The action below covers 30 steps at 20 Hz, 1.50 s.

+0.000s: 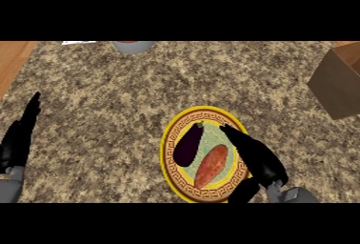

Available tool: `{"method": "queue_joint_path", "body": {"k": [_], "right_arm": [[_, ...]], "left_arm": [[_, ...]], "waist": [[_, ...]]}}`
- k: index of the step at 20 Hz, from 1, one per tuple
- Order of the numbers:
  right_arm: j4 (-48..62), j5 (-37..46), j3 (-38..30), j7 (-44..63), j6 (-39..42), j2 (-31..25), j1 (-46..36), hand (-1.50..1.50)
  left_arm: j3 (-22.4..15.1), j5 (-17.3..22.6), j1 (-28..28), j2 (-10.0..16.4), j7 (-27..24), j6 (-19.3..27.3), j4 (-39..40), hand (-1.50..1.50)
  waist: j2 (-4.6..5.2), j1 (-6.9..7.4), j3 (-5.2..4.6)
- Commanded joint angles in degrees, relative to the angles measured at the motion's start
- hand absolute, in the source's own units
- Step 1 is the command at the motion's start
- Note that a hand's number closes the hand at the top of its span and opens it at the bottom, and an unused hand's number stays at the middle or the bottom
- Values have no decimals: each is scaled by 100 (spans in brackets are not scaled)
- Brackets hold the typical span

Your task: Pick the sweet potato from the plate and place it in the cardboard box

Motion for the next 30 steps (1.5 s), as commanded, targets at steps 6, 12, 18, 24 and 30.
{"method": "queue_joint_path", "body": {"k": [6,12,18,24,30], "right_arm": [[181,383,111,-440,-45,758,123,-150],[-528,409,-103,-111,613,812,86,-150],[260,773,55,484,771,1243,-199,-150],[431,1049,-22,379,690,1401,58,-150],[1375,2254,247,-462,-1055,1414,-41,150]], "left_arm": [[320,-336,344,-259,125,-195,-492,0],[547,-643,-44,-549,-218,-422,333,0],[700,-618,83,-509,-15,-537,-180,0],[850,-906,102,-690,113,-603,-152,0],[955,-827,-63,-607,-66,-727,83,0]], "waist": [[-4,15,1],[1,-14,-1],[2,13,-1],[-1,1,0],[9,9,2]]}}
